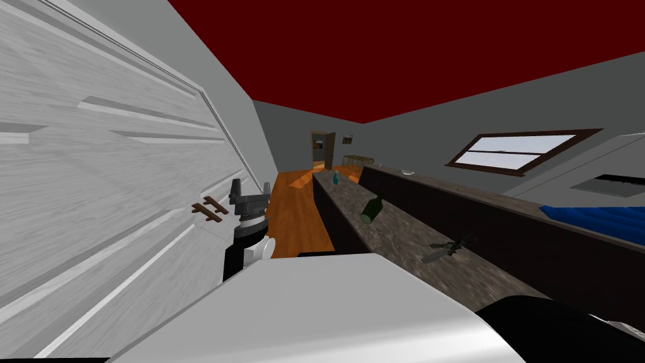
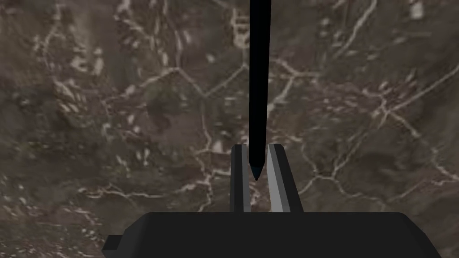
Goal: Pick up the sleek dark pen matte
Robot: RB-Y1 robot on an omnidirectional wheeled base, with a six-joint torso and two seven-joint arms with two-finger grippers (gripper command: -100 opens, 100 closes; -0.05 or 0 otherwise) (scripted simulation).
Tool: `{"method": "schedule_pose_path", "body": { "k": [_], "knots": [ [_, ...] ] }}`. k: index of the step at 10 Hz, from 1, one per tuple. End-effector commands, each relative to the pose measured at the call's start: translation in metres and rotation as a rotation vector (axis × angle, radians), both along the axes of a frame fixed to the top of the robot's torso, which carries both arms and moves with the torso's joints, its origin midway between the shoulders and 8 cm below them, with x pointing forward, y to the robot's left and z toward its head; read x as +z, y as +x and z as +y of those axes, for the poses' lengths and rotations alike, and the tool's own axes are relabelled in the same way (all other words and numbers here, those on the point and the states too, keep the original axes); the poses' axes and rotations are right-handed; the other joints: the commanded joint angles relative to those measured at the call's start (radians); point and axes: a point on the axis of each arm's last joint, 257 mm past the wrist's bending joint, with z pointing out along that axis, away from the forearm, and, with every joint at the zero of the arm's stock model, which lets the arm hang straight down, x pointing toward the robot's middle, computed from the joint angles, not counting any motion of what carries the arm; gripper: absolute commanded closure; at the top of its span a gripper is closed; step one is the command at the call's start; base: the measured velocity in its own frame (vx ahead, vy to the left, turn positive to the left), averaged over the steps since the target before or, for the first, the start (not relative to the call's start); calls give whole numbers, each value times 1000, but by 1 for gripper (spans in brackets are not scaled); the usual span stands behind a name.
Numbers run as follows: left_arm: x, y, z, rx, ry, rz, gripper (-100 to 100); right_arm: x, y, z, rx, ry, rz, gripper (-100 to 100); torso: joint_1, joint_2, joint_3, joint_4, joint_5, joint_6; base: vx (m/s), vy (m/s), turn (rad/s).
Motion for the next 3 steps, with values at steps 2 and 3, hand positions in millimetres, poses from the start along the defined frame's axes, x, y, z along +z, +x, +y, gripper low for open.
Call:
{"method": "schedule_pose_path", "body": {
  "k": [2, 3],
  "knots": [
    [0, 0, 0, 0, 0, 0, 0, 7, 2, -4, 4, 0, 2, 100, 1, 0, 0, 0, 0, 0, 17, 18, -53],
    [0, 0, 0, 0, 0, 0, 0, 8, 2, -4, 5, 1, 3, 0, 0, 0, 0, 0, -1, 0, 0, 0, 0]
  ]
}}
